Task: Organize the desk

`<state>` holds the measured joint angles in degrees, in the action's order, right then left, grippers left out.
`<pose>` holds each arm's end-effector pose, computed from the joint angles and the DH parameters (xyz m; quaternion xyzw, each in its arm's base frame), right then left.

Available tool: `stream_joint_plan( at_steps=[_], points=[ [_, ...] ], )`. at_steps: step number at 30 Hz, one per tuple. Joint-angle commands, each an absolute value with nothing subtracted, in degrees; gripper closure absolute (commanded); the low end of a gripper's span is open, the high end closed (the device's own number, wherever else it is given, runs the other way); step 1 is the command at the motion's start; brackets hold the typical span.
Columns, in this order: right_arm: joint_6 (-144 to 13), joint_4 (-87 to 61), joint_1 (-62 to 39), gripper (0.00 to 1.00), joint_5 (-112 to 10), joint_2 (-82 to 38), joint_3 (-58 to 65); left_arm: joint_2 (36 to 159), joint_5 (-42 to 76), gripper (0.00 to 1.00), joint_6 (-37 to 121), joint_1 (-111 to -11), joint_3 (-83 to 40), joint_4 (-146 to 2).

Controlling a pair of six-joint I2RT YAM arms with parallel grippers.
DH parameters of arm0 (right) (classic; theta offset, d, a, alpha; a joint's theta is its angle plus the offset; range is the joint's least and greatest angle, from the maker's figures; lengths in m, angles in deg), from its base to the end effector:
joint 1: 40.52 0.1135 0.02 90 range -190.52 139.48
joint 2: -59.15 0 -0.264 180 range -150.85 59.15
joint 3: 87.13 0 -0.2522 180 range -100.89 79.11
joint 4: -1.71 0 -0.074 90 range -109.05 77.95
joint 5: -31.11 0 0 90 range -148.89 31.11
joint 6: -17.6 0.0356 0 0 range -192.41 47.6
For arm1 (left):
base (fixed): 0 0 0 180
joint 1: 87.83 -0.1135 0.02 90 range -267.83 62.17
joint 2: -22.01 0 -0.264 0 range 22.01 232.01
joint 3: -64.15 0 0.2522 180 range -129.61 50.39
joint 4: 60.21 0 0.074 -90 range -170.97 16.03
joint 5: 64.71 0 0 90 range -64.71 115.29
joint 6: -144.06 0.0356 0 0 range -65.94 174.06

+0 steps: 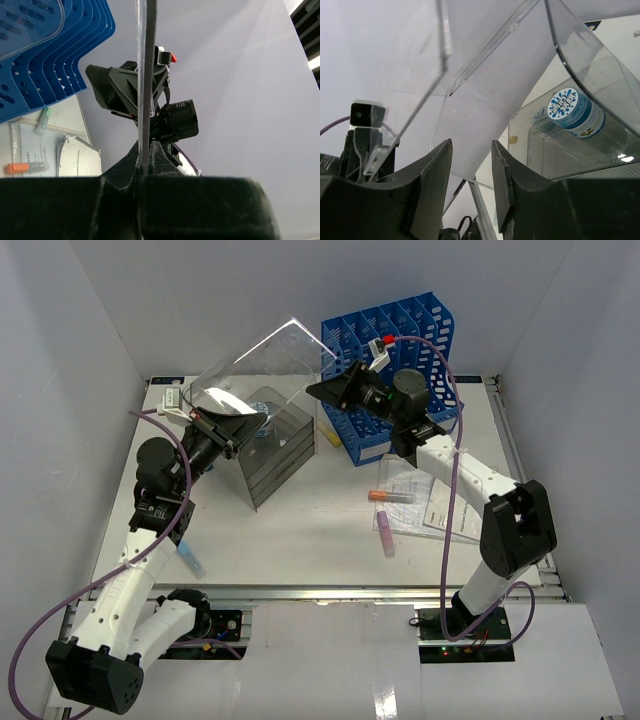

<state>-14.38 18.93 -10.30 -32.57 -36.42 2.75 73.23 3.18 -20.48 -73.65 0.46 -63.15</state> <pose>0.3380 0.2152 0.3739 -0.0239 0.6388 0.6291 0.4424 0.1968 -0.0636 0.3915 -0.1922 0.6216 -0.6124 0.4491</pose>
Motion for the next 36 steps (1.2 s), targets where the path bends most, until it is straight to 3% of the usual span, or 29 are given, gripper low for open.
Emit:
stream_joint_plan(
  at_steps=[1, 4, 5, 7, 10, 13, 20, 25, 30, 36],
  points=[
    [-9.6, 19.7, -10.2, 0.56, -33.4, -38.1, -3.6, 73.4, 3.7, 1.00, -22.1, -74.6, 0.9, -62.5],
    [-5.8, 23.6, -10.2, 0.57, -31.8, -38.5, -2.7, 73.4, 3.8, 0.97, -21.5, -74.6, 1.0, -63.3],
    [-4.4, 25.3, -10.2, 0.58, -31.4, -38.5, -2.1, 73.3, 3.9, 0.91, -21.4, -74.6, 1.2, -63.8],
    [-2.1, 28.1, -10.2, 0.58, -30.7, -38.4, -1.2, 73.0, 4.3, 0.71, -21.2, -74.6, 1.6, -65.3],
    [-1.2, 29.7, -10.2, 0.59, -30.3, -38.1, -0.9, 72.2, 4.6, 0.26, -19.3, -74.6, 1.9, -69.6],
    [-1.2, 29.7, -10.2, 0.59, -30.1, -37.6, -0.7, 71.0, 4.1, 0.06, -15.8, -74.6, 1.2, -75.9],
    [-2.0, 29.9, -10.2, 0.59, -29.9, -37.1, -0.4, 60.0, 11.1, 0.03, -3.6, -74.6, 3.4, -95.3],
    [-3.2, 29.9, -10.2, 0.59, -29.7, -37.4, -0.2, 50.1, 20.2, 0.08, -0.7, -74.6, 5.3, -107.3],
    [-3.9, 29.9, -10.2, 0.58, -29.6, -37.7, -0.4, 50.5, 24.5, 0.09, 1.2, -74.6, 3.6, -113.8],
    [-4.5, 29.9, -10.2, 0.58, -29.4, -37.8, 0.1, 59.4, 40.5, 0.13, -2.0, -74.6, 4.2, -118.0]
  ],
)
